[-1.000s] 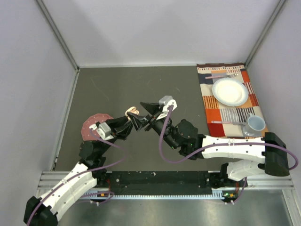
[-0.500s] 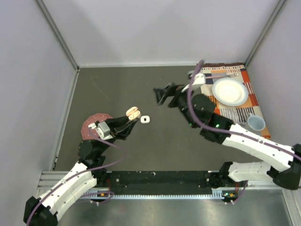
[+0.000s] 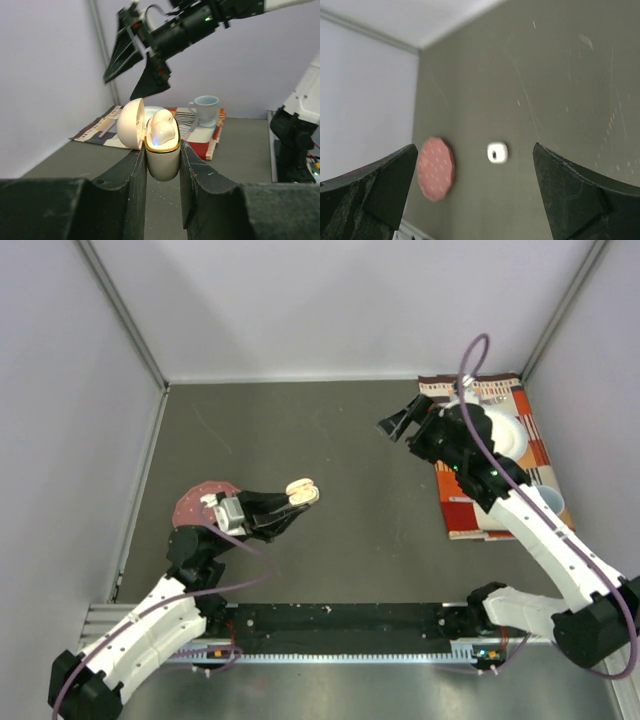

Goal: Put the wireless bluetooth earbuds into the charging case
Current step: Close the charging case with the earbuds.

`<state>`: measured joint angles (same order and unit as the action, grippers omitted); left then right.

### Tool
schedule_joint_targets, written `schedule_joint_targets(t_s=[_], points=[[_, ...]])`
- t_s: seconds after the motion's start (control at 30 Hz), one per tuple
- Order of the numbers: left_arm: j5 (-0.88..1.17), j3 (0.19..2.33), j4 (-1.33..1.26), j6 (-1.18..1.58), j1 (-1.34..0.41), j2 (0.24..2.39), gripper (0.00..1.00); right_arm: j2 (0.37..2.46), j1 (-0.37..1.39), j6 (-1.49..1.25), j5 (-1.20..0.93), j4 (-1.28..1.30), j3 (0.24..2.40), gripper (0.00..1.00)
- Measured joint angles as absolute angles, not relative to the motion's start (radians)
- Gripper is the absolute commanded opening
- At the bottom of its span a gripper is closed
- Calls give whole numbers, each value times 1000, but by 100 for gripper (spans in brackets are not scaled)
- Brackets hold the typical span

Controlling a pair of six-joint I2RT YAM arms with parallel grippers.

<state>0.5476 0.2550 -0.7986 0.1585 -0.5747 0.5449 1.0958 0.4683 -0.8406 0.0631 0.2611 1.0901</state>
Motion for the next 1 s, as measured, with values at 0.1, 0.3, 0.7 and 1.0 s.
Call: schedule_joint_targets(t_s=[0.1,0.3,0.7,1.0], points=[[651,315,-782,155,-575,619,0,1150,469,-830,-21,318,1072,99],[763,333,-782,155,-588,724,0,1147,471,-788,-133,321,1030,99],[810,353,-809,167,-599,814,0,1205,589,-749,-234,249,1084,98],[789,374,-812,170,-601,830,0,1258,647,-689,-284,262,1150,96]])
